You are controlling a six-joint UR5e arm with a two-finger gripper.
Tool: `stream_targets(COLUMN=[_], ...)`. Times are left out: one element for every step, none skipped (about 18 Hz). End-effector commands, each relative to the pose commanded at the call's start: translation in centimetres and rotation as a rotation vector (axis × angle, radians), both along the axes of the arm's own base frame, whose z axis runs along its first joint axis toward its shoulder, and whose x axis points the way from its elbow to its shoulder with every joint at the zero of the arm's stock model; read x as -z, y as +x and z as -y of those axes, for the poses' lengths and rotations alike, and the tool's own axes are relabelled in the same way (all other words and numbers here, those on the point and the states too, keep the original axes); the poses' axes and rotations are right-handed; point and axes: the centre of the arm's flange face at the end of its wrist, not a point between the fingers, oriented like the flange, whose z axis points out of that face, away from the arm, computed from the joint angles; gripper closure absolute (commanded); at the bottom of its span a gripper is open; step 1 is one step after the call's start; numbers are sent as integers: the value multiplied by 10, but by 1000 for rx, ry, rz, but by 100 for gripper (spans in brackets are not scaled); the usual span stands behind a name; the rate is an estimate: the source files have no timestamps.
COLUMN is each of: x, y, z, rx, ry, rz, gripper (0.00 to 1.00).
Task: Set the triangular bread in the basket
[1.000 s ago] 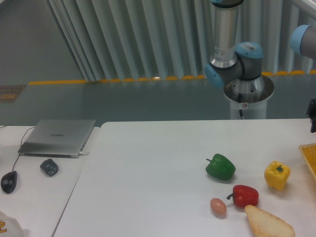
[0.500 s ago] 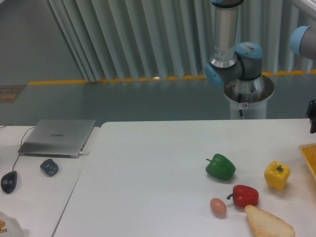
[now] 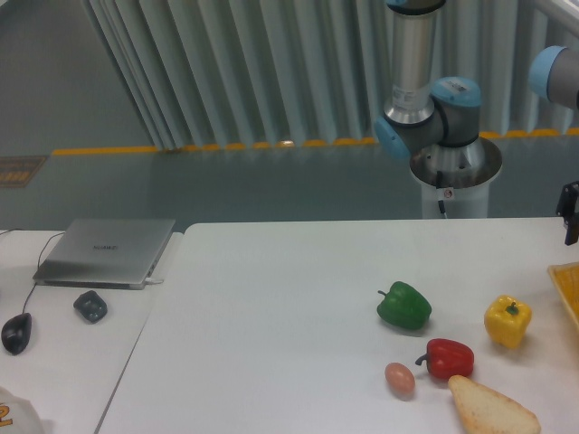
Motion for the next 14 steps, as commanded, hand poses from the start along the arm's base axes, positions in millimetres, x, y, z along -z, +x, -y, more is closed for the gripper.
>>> stream_targets(x=[2,2,2,2,1,2,2,1,1,2,2,2,2,3], y=[2,3,3,4,6,5,5,5,5,5,5,6,6,8], z=[-2,-2,-3,-4,-6,-6,-6,-6,-6,-6,-6,-7,-8,-10], rx=[9,12,12,14,11,9,8,5,5,2,-8,-20,-28,-25], ry=[-2,-2,-2,-2,-1,1,1,2,2,1,3,4,4,4], rz=[3,3,2,2,2,0,0,-1,-1,1,4,6,8,8], gripper=[0,0,0,0,0,0,0,0,0,0,0,0,0,0])
